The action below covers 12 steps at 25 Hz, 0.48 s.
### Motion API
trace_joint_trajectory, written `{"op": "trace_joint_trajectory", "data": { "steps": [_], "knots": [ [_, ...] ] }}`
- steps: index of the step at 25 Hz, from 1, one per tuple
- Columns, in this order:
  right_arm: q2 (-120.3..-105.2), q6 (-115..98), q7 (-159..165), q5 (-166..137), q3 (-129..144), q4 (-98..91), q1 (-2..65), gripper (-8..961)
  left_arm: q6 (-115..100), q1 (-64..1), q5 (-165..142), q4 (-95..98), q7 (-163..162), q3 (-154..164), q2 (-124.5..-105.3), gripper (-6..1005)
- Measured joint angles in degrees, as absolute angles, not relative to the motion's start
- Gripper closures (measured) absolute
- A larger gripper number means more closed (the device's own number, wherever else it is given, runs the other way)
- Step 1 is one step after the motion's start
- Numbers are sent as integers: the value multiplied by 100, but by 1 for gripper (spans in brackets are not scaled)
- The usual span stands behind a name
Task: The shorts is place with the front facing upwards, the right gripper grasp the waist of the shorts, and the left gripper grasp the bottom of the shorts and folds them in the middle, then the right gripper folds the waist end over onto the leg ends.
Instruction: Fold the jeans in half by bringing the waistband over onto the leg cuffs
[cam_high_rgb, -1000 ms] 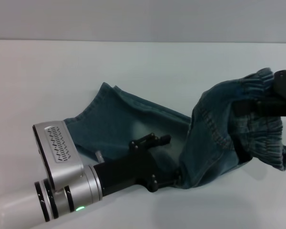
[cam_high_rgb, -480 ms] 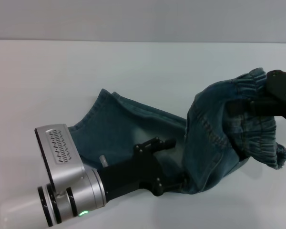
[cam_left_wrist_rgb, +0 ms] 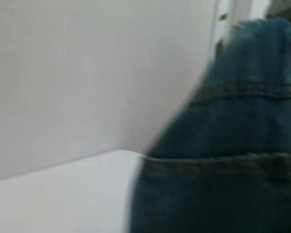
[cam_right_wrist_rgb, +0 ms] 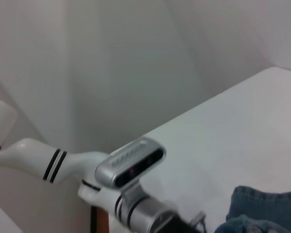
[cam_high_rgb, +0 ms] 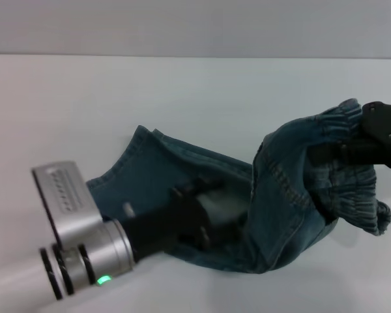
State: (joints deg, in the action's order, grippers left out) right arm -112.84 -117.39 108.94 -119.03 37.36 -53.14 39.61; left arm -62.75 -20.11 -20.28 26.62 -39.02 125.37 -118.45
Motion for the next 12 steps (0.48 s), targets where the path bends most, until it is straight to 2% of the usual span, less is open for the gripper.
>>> {"op": "trace_joint_trajectory", "data": {
  "steps": [12],
  "knots": [
    [-11321,-11725,10710,-11910,4123,-5092,3973,880,-6276,-1915,-2032,2188,-3081,10568,-11822,203]
  ]
}}
